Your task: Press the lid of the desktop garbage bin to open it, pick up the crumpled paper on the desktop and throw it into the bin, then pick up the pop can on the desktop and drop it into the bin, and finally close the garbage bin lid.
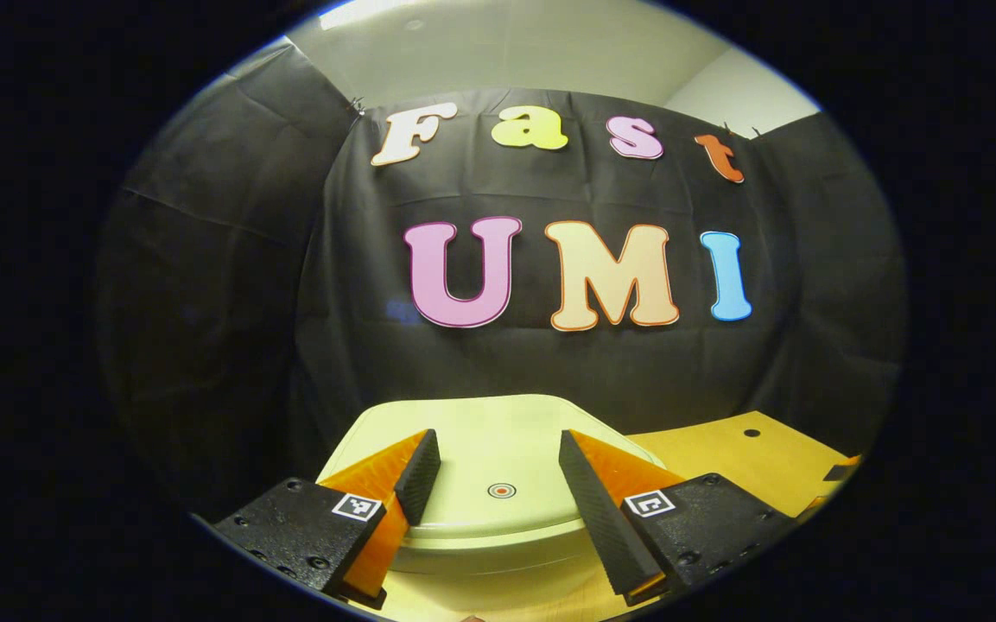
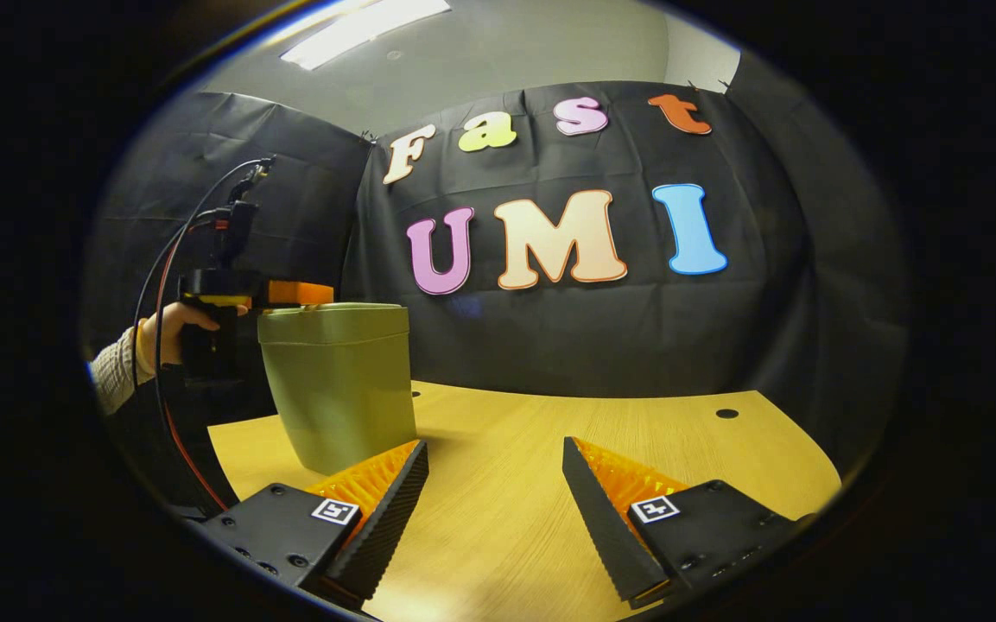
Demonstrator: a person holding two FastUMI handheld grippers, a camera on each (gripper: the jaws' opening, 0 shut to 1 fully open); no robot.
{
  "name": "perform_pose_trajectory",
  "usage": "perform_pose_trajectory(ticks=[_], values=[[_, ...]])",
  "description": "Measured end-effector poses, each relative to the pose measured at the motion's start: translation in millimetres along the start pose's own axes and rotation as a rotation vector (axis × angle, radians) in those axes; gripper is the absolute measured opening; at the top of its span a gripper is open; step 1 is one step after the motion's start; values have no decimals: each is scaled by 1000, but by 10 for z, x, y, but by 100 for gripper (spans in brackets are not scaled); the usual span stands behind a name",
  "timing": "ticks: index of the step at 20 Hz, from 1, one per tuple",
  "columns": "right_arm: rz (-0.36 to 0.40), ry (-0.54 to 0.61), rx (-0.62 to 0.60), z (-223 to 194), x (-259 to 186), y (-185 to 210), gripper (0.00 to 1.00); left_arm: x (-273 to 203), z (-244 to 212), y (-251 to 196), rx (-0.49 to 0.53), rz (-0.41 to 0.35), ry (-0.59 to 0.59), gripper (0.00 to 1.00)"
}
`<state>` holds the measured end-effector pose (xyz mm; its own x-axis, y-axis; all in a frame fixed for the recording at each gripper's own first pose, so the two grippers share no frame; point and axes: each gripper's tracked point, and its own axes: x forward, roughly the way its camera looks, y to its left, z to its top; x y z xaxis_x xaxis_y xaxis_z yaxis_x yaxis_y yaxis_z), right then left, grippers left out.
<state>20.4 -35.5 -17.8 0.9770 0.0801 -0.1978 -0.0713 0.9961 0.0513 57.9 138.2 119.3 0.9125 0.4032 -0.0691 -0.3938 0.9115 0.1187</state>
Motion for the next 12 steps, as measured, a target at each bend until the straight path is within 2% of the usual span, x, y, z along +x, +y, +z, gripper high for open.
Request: perform_pose_trajectory(ticks=[2, 3, 6, 7, 12], values=[[5, 10, 8, -28, 32, 37, 98, 9, -12, -4, 41, 8, -5, 87], [9, 13, 8, -46, 36, 58, 98, 17, -14, 11, 24, 19, -9, 85], [27, 15, -3, -39, 25, 156, 98, 18, -53, 35, 9, 44, 9, 92], [33, 11, -9, -23, 28, 182, 98, 7, -70, 26, -20, 51, 2, 89], [44, 14, -24, -40, 31, 232, 98, -3, -10, 17, 10, 66, -54, 90]])
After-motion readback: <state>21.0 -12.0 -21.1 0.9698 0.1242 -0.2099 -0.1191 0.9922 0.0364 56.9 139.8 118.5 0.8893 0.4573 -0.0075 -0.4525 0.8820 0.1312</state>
